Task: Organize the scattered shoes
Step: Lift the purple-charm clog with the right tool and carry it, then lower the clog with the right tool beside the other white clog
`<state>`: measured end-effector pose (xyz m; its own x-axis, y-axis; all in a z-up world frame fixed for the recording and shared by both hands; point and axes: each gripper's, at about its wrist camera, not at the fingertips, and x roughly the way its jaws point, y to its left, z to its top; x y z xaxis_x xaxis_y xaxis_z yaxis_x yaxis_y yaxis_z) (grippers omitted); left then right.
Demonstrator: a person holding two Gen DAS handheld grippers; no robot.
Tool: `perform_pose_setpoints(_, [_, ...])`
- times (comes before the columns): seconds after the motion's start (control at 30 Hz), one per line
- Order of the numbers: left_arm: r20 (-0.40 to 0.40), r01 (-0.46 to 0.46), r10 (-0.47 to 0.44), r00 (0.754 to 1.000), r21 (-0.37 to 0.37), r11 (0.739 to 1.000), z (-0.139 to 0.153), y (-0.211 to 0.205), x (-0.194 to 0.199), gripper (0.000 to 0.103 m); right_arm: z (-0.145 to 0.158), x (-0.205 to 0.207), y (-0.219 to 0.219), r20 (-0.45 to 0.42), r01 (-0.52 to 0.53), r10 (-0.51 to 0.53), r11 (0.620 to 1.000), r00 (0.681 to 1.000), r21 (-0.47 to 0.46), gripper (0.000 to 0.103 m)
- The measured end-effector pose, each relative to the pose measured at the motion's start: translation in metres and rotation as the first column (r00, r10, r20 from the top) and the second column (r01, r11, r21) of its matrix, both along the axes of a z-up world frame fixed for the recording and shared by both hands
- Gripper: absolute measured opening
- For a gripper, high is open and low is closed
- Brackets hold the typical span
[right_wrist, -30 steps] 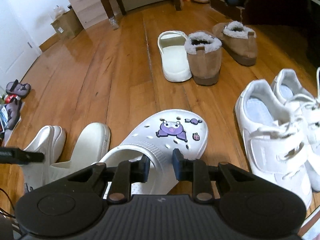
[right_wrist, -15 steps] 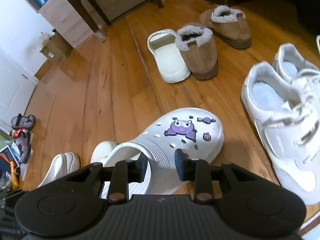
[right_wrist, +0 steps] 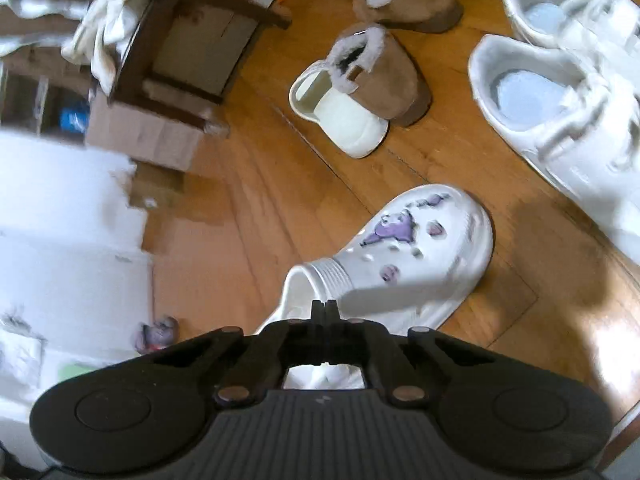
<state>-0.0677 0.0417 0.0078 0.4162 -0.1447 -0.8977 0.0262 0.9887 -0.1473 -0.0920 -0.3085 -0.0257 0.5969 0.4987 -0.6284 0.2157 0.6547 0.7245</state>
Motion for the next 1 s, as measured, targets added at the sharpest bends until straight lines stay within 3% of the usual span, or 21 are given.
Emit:
perform_pose_setpoints(0.1, [-0.017, 0.004, -0.004, 1.000, -0.013, 1.000, -0.006, -0.002, 0.002, 0.094, 0.019, 0.000, 0.019, 0.060, -0.096, 0.112, 0.970, 0.992, -0.222, 0.011])
perform_pose_setpoints(0.13, [-0.019, 0.009, -0.009, 1.000, -0.016, 1.000, -0.006, -0.003, 0.002, 0.094, 0.024, 0.001, 0.031, 0.072, -0.146, 0.176, 0.941, 0.982, -0.307, 0.022])
perform_pose_setpoints(0.17, [-0.021, 0.014, -0.014, 1.000, -0.019, 1.000, -0.007, -0.005, 0.001, 0.094, 0.029, 0.002, 0.045, 0.077, -0.196, 0.245, 0.898, 0.966, -0.395, 0.036])
perform_pose_setpoints(0.23, [-0.023, 0.026, -0.027, 0.999, -0.020, 0.999, -0.007, -0.008, 0.000, 0.094, 0.034, 0.007, 0.071, 0.067, -0.266, 0.357, 0.796, 0.932, -0.543, 0.048])
perform_pose_setpoints(0.37, [0.002, 0.087, -0.088, 0.996, 0.061, 0.994, -0.003, -0.022, -0.004, 0.094, 0.029, 0.023, 0.122, -0.023, -0.341, 0.529, 0.512, 0.848, -0.789, 0.051])
perform_pose_setpoints(0.47, [-0.010, 0.093, -0.093, 0.996, 0.037, 0.995, -0.004, -0.024, -0.005, 0.094, 0.009, 0.047, 0.136, -0.076, -0.327, 0.522, 0.408, 0.849, -0.853, 0.049])
perform_pose_setpoints(0.5, [-0.016, 0.093, -0.093, 0.996, 0.025, 0.995, -0.005, -0.023, -0.005, 0.094, 0.001, 0.057, 0.137, -0.091, -0.332, 0.515, 0.399, 0.853, -0.855, 0.047])
perform_pose_setpoints(0.53, [-0.020, 0.093, -0.092, 0.996, 0.024, 0.995, -0.006, -0.023, -0.004, 0.094, -0.004, 0.065, 0.135, -0.093, -0.342, 0.504, 0.427, 0.858, -0.837, 0.047])
perform_pose_setpoints(0.6, [-0.021, 0.088, -0.087, 0.996, 0.041, 0.995, -0.006, -0.022, -0.005, 0.094, -0.014, 0.084, 0.124, -0.106, -0.380, 0.462, 0.555, 0.881, -0.740, 0.029])
perform_pose_setpoints(0.63, [-0.022, 0.083, -0.082, 0.996, 0.044, 0.996, -0.007, -0.021, -0.004, 0.094, -0.014, 0.088, 0.119, -0.090, -0.360, 0.428, 0.609, 0.899, -0.707, 0.030])
perform_pose_setpoints(0.73, [-0.025, 0.055, -0.054, 0.998, 0.037, 0.998, -0.007, -0.015, -0.003, 0.094, -0.014, 0.081, 0.110, -0.069, -0.302, 0.352, 0.669, 0.934, -0.679, 0.028])
perform_pose_setpoints(0.83, [-0.025, 0.016, -0.015, 1.000, 0.021, 1.000, -0.007, -0.005, -0.002, 0.094, -0.010, 0.072, 0.093, -0.051, -0.220, 0.241, 0.753, 0.969, -0.620, 0.027])
perform_pose_setpoints(0.9, [-0.017, -0.002, 0.002, 1.000, 0.021, 1.000, -0.005, 0.000, -0.001, 0.094, -0.005, 0.060, 0.075, -0.057, -0.150, 0.142, 0.823, 0.988, -0.548, 0.026])
perform_pose_setpoints(1.0, [-0.006, -0.027, 0.027, 1.000, 0.015, 1.000, -0.002, 0.008, -0.001, 0.094, -0.002, 0.036, 0.051, -0.067, -0.076, 0.052, 0.895, 0.996, -0.439, 0.023])
